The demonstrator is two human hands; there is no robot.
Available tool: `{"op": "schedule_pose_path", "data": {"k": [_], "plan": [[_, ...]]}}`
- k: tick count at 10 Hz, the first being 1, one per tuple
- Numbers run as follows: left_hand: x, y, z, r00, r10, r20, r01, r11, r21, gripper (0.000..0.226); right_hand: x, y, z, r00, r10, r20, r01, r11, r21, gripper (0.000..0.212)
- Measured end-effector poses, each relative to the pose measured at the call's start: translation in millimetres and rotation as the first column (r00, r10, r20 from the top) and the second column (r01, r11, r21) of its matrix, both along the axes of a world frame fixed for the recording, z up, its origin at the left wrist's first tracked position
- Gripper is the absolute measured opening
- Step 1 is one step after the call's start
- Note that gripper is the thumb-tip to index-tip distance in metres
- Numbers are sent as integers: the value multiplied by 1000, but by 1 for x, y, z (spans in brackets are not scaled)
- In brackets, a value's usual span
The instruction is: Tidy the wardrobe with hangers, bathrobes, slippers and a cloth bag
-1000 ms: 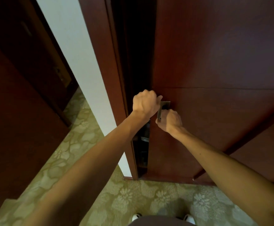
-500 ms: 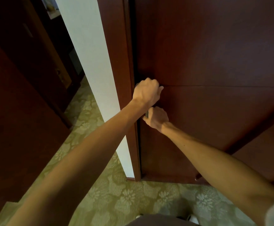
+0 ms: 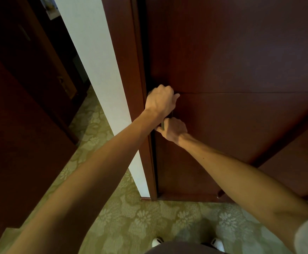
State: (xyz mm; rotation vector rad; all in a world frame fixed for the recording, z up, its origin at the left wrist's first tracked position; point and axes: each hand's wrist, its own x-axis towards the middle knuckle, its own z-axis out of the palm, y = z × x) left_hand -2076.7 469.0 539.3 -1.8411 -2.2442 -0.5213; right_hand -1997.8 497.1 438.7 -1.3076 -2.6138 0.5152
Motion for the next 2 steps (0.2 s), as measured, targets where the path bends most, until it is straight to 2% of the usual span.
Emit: {"op": "schedule_pose_path", "data": {"k": [1, 2], "plan": [[0, -1, -4, 1000, 1, -3, -1, 1000, -21, 38, 5, 2, -5, 1000, 26, -17, -26, 1000, 4, 44], [-3, -6, -3, 996, -51, 66, 53, 998, -23, 33, 25, 3, 4, 999, 11, -48, -8, 998, 64, 49]]}}
